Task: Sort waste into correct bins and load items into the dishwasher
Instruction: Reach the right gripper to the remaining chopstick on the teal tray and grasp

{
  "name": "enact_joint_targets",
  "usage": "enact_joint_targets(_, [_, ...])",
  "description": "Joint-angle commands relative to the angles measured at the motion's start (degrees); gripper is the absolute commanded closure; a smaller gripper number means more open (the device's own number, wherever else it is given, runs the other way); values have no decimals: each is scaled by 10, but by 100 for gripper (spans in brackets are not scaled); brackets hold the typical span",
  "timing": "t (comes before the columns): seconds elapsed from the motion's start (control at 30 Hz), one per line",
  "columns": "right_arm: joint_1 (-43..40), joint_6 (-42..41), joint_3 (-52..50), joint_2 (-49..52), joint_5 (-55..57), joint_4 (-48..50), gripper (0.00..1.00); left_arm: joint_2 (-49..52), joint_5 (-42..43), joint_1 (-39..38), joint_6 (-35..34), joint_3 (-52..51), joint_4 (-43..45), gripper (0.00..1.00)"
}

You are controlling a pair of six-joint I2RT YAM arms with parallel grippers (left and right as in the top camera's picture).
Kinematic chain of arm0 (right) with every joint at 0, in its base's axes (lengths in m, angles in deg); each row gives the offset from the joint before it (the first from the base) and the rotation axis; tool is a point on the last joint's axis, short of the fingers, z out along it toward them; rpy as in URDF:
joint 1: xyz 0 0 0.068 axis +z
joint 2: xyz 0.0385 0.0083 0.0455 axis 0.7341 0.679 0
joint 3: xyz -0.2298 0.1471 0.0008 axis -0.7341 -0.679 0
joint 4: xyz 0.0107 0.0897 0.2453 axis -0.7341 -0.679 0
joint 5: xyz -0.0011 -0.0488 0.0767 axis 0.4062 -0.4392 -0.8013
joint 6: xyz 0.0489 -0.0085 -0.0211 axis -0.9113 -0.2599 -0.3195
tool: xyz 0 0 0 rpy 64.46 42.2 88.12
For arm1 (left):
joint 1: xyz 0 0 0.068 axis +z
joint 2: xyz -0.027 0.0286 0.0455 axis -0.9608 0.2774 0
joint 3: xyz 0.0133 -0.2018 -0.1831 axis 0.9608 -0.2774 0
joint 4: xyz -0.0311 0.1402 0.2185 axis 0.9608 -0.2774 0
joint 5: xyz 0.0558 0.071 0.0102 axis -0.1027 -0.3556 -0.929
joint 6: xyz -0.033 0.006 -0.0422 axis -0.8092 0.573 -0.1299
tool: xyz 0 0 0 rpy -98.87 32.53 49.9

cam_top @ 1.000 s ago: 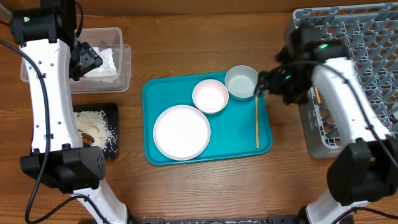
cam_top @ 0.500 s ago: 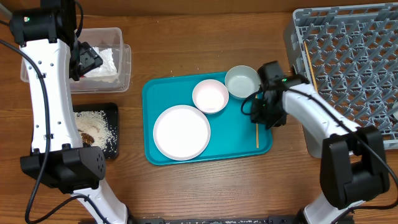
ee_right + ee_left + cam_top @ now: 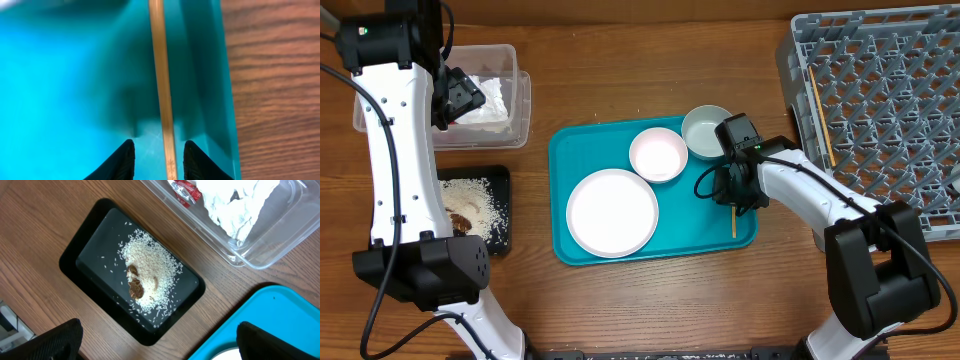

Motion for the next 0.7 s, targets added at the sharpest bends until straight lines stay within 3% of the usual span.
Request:
enact_joint_targets(0.0, [0, -3, -6, 15, 20, 8, 66, -11, 0, -4, 7, 10, -1, 0])
enact_joint_targets(0.27, [0, -2, -6, 26, 20, 7, 72, -11, 0, -4, 7, 10, -1, 0])
enact_joint_targets(0.4, [0, -2, -6, 26, 22, 1, 95, -11, 0, -4, 7, 10, -1, 0])
enact_joint_targets(0.43, [0, -2, -5, 26, 22, -3, 96, -11, 0, -4, 7, 10, -1, 0])
enact_joint_targets(0.67, [-9, 0, 77, 26, 32, -111, 96, -11, 0, -4, 7, 10, -1, 0])
